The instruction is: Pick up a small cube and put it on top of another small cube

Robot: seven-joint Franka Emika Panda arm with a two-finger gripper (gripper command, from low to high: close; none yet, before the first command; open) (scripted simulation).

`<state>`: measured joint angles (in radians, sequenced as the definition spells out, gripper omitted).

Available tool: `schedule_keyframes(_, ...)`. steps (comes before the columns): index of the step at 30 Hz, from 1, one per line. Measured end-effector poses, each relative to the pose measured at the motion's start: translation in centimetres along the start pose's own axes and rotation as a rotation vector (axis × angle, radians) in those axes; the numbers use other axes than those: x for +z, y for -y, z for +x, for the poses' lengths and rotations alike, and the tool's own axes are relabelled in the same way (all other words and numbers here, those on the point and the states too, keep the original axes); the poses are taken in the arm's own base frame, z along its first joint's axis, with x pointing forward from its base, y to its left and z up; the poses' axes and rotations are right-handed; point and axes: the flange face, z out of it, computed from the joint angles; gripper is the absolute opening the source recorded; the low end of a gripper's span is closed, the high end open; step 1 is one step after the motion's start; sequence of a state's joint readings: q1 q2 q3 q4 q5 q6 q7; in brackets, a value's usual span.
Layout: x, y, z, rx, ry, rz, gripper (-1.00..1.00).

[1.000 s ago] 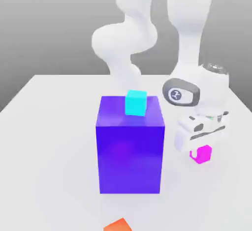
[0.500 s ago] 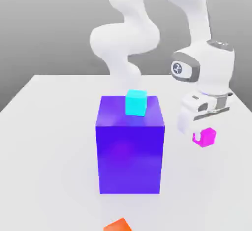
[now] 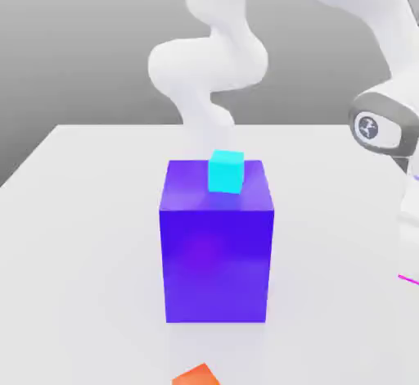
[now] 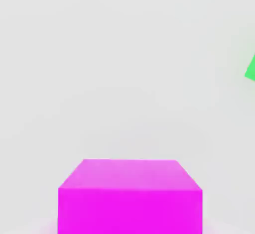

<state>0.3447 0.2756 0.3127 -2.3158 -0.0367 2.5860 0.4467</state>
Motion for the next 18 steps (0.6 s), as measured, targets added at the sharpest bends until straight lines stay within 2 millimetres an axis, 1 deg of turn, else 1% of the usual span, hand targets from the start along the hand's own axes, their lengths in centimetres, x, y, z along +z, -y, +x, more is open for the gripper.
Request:
schedule_keyframes(4,-0.7,-0.8,4.6,-0.123,-0.004,-0.015,-1.00)
schedule_keyframes(9,-1.7,-2.4,10.2,-0.276,-0.007,-0.051,-1.00)
schedule_keyframes(10,-1.1,-2.7,10.8,-0.294,-0.007,-0.056,-1.00)
schedule_keyframes(12,1.7,-3.1,11.4,-0.308,-0.007,-0.060,-1.00)
schedule_keyframes(13,3.4,-3.2,11.5,-0.310,-0.008,-0.061,1.00)
schedule_keyframes(18,3.4,-3.2,11.5,-0.310,-0.008,-0.061,1.00)
